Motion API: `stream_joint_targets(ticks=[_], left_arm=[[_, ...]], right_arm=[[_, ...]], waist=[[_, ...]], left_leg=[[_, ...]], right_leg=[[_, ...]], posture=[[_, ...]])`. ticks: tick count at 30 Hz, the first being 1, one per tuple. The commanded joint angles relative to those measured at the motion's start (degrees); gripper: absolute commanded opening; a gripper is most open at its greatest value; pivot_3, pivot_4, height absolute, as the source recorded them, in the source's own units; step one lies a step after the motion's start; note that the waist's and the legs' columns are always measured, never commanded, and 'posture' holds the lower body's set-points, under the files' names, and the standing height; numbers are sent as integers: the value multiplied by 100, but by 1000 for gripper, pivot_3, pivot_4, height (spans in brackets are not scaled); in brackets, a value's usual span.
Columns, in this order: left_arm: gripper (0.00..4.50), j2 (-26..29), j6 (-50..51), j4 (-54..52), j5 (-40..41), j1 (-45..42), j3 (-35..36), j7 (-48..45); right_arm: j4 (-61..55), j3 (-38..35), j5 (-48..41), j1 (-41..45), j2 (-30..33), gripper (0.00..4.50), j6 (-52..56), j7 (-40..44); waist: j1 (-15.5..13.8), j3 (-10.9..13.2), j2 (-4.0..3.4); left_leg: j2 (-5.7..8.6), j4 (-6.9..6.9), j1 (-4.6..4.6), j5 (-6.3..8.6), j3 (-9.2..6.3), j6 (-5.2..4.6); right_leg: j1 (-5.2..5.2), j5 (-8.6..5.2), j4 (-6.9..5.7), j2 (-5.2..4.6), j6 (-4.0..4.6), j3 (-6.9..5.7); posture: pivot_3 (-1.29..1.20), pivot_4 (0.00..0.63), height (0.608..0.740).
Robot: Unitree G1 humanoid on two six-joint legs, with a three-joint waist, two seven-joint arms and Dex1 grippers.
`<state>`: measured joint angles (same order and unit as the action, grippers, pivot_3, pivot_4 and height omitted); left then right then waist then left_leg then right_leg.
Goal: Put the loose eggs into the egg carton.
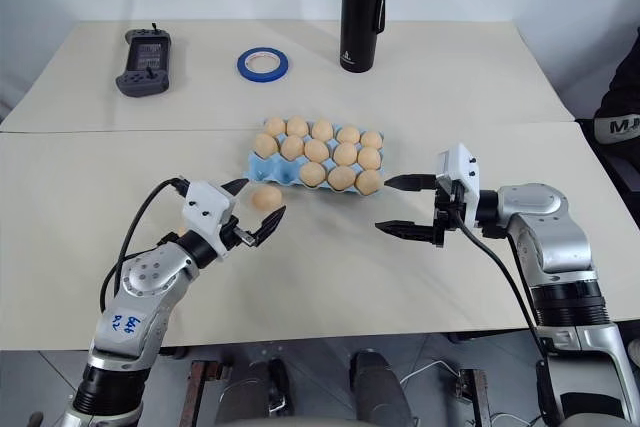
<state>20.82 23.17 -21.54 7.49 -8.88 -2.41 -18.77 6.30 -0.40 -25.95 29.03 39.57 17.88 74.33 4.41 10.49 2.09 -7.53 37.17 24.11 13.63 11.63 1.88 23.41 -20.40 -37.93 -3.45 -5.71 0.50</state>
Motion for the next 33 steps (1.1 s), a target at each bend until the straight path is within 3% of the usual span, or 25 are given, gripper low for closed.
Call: stream_joint_targets(ticks=[1, 13, 16, 22, 24, 33], left_arm=[[4500, -85, -10, 49, -115, -135, -103, 44], [4500, -331, 690, 593, -304, -600, -265, 177], [3982, -341, 856, 661, -292, -658, -322, 129], [2019, -358, 809, 677, -316, -689, -306, 155], [1610, -344, 642, 668, -335, -693, -277, 152], [1451, -329, -403, 247, -338, -728, -324, -133]], right_arm=[[-228, -182, -119, 2, 50, 4467, 11, -49], [-190, -161, -41, 15, 55, 4467, -41, -207], [-170, -160, -12, 22, 53, 4500, -78, -256], [-154, -163, 4, 16, 62, 4500, -107, -306], [-146, -166, 14, 16, 65, 4500, -113, -322], [-197, -209, 18, -70, 82, 4500, -133, -372]], waist=[[0, 0, 0], [-45, 0, 0], [-84, 0, 0], [-135, 0, 0], [-137, 0, 0], [-140, 0, 0]], left_leg=[[0, 0, 0, 0, 0, 0], [1, 1, 0, -2, 0, 0], [1, 1, 0, -2, 0, 0], [1, 2, 0, -2, 0, 0], [2, 2, 0, -2, 0, 0], [2, 0, 1, -2, 0, 0]], right_leg=[[0, 0, 0, 0, 0, 0], [0, 1, -2, 0, -3, -1], [1, 2, -2, 0, -3, -1], [1, 2, -1, -1, -3, -1], [1, 2, -2, -1, -3, -1], [0, 2, -1, -1, -3, -1]], posture=[[0, 150, 740], [0, 150, 740], [0, 150, 740], [0, 150, 740], [0, 150, 740], [0, 150, 740]])
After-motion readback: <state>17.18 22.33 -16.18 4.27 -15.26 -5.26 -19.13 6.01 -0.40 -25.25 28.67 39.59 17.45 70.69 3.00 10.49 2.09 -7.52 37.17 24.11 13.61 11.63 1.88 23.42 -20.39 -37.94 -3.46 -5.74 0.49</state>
